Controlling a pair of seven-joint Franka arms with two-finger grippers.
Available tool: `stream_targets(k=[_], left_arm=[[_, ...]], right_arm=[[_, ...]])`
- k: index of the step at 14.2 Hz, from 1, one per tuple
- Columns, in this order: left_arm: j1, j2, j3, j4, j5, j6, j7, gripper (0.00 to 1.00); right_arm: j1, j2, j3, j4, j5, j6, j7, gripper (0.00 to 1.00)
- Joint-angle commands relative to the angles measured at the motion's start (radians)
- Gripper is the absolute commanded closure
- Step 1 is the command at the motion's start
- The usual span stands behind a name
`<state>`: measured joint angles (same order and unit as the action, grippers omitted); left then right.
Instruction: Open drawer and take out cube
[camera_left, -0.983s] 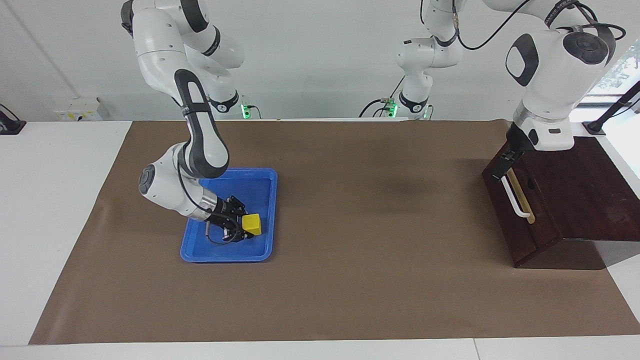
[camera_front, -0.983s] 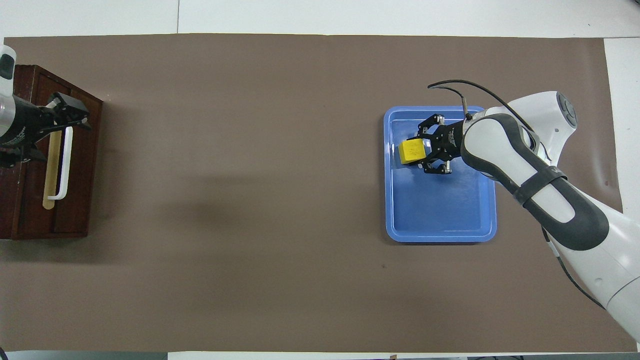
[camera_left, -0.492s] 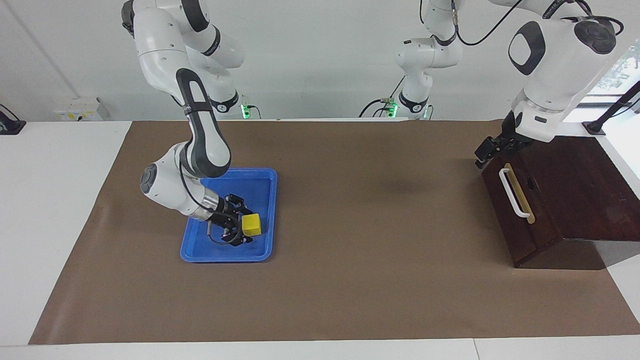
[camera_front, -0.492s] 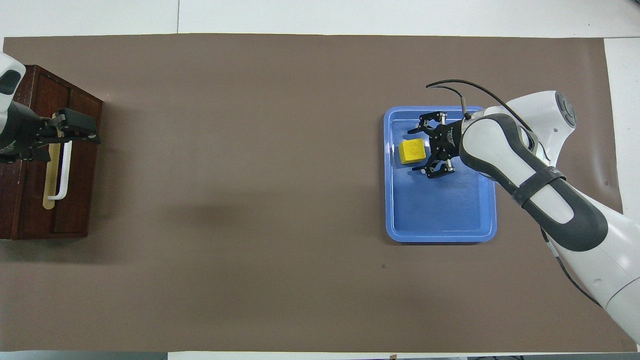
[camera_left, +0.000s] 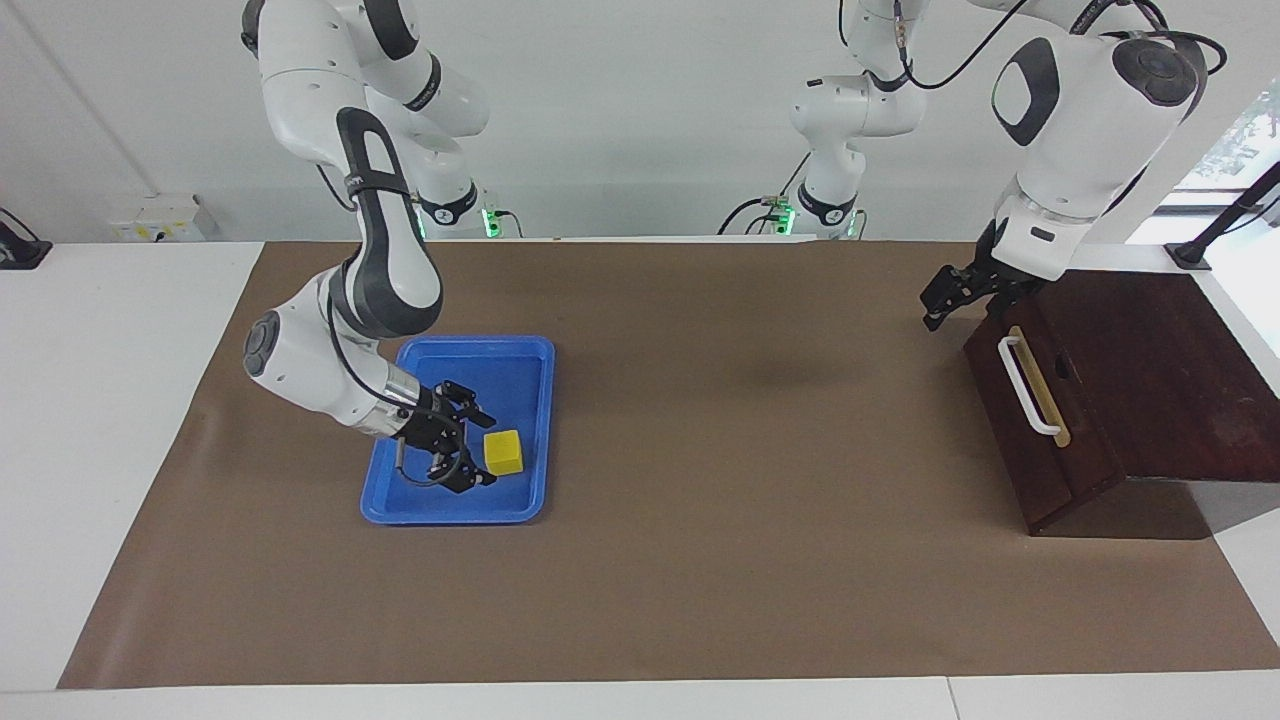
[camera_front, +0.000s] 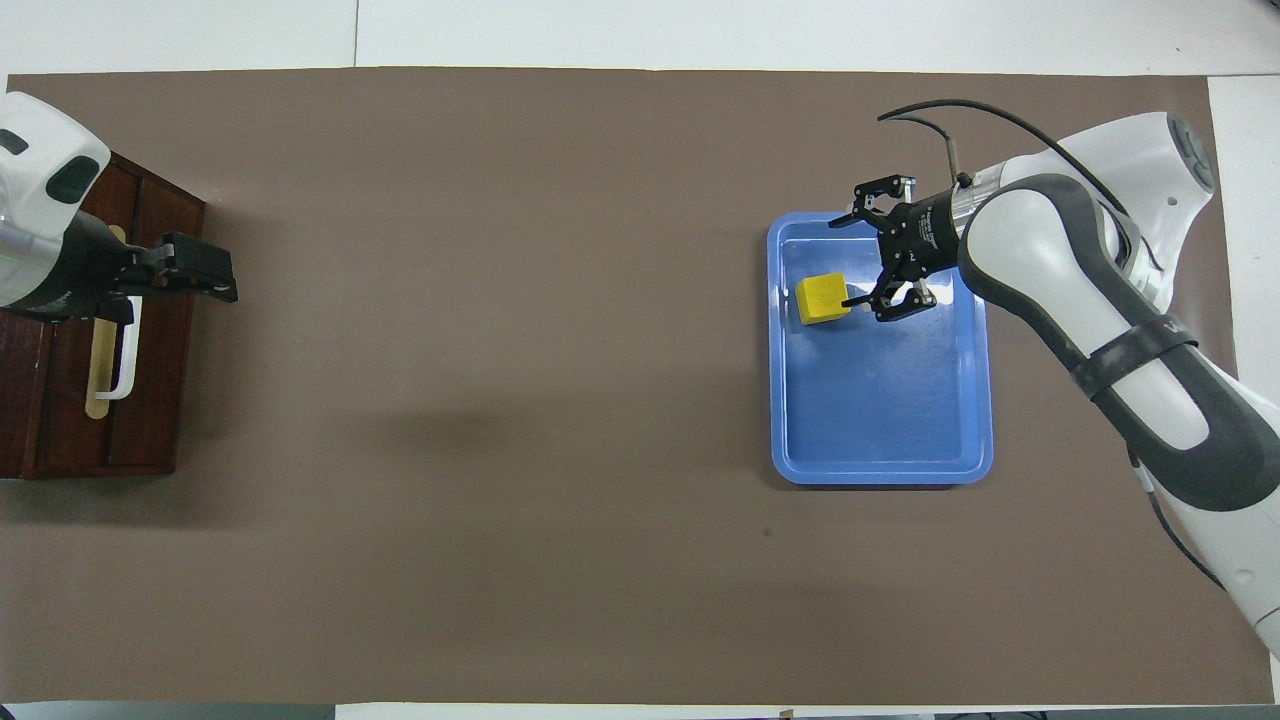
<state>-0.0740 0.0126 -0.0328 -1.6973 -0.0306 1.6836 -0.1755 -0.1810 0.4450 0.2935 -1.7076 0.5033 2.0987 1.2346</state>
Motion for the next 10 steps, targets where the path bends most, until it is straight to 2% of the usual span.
stream_targets(k=[1,3,5,8,10], left_arm=[[0.010,-0.072,0.014,-0.039,-0.011,-0.080,0.121,0.00],[0.008,-0.079,0.016,-0.041,-0.011,-0.087,0.149,0.00],[0.006,-0.066,0.016,-0.029,-0.011,-0.068,0.149,0.00],[0.006,-0.062,0.016,-0.024,-0.009,-0.068,0.149,0.00],[0.003,-0.060,0.014,-0.019,-0.008,-0.076,0.151,0.00]], right_arm=[[-0.012,-0.061,0.006,0.025,-0.084,-0.078,0.017,0.00],[-0.017,-0.133,0.007,0.025,-0.141,-0.127,0.002,0.00],[-0.018,-0.202,0.009,0.026,-0.146,-0.170,-0.064,0.00],[-0.018,-0.287,0.007,0.028,-0.149,-0.227,-0.237,0.00],[-0.032,-0.339,0.003,0.028,-0.157,-0.291,-0.418,0.00]])
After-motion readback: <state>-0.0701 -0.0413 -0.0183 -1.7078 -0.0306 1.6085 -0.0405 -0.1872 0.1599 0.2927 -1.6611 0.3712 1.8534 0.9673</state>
